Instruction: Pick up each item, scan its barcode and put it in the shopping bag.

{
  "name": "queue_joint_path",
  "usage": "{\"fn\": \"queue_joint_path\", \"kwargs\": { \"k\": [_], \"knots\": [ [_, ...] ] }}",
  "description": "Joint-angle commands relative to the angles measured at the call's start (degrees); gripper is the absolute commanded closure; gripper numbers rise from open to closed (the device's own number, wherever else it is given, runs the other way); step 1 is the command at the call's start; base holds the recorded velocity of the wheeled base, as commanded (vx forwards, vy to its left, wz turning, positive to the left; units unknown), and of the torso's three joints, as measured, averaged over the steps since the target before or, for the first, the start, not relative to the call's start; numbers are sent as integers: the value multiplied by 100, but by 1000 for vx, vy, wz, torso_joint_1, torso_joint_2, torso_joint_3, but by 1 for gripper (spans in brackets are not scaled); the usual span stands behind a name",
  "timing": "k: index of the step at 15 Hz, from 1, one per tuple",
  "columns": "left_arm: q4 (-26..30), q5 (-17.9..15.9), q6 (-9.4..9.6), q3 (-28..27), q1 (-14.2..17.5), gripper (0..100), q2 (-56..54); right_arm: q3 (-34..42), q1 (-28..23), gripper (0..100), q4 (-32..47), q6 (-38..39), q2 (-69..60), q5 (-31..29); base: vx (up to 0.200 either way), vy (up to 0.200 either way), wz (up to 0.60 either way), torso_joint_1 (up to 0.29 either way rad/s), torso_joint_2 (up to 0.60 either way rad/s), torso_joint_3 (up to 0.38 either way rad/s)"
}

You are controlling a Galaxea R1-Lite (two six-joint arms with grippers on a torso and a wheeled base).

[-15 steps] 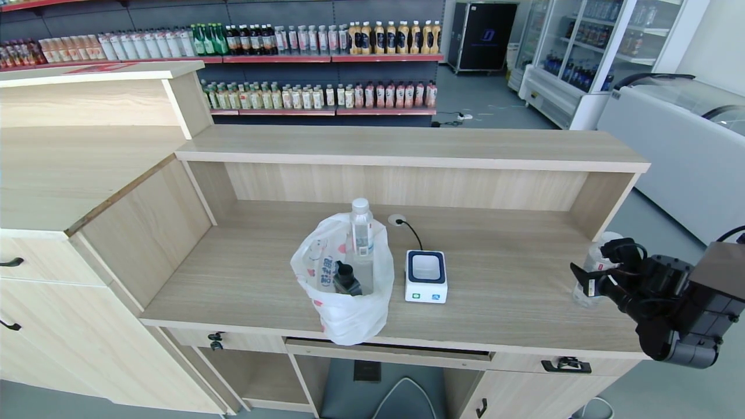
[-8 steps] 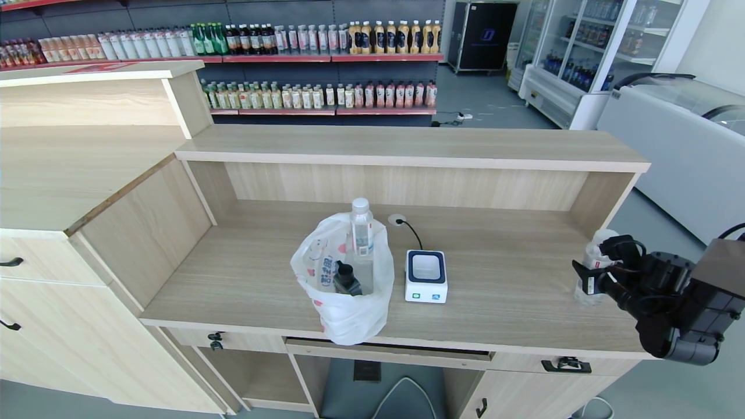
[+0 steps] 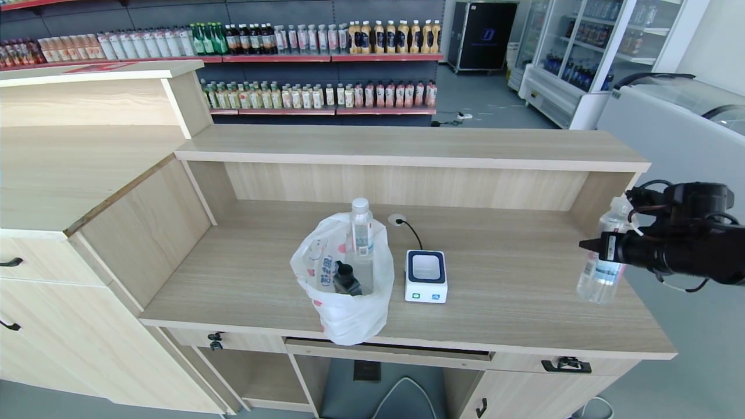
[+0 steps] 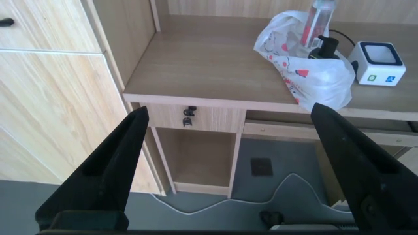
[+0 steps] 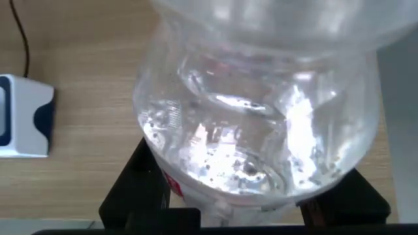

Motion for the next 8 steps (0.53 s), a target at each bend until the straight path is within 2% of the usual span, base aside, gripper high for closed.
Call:
{"fn": "queue_joint_path", "kwargs": {
  "k": [1,3,5,8],
  "knots": [
    [-1,0,2,0,0,0,-2,-1175,862,100,1957,1142,-1905,47,0,0,0,0,0,0],
    [-1,0,2,0,0,0,-2,-1307,1310,100,2326,1520,-2265,179,0,0,0,0,0,0],
    [-1,0,2,0,0,0,-2,-1237,1785,100,2334,1845,-2845,891,0,0,0,0,0,0],
    [-1,0,2,0,0,0,-2,-999,2189,100,2326,1793,-3364,1770,0,0,0,0,0,0]
  ]
}}
